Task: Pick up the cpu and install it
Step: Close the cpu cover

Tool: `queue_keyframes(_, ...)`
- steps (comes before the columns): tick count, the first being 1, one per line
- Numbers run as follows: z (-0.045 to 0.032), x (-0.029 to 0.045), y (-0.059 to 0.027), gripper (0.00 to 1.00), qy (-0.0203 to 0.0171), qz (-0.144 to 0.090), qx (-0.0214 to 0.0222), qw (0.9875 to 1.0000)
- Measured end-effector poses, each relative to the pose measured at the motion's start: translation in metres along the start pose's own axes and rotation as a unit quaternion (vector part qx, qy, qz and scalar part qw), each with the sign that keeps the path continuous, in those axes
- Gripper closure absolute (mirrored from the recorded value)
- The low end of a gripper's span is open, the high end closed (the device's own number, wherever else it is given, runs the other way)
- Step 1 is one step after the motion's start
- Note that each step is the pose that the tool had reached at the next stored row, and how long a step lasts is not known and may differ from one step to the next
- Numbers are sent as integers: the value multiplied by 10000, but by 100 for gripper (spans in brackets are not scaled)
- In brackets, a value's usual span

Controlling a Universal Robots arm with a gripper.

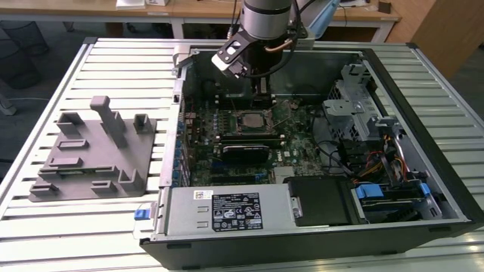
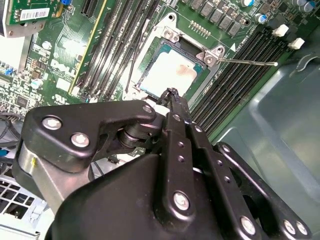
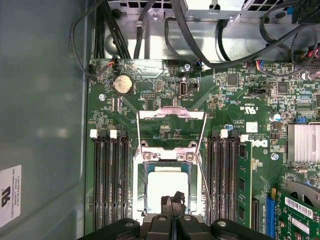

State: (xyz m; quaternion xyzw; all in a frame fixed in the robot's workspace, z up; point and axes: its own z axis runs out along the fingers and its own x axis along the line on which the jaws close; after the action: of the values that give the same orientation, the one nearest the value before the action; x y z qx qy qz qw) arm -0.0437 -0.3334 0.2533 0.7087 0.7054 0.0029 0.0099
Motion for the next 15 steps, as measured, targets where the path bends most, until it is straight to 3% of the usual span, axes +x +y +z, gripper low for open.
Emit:
queue_keyframes(7, 1, 0, 38, 89, 0, -1, 0, 10000)
queue_keyframes(15, -58, -30, 39, 89, 1, 0, 0, 10000)
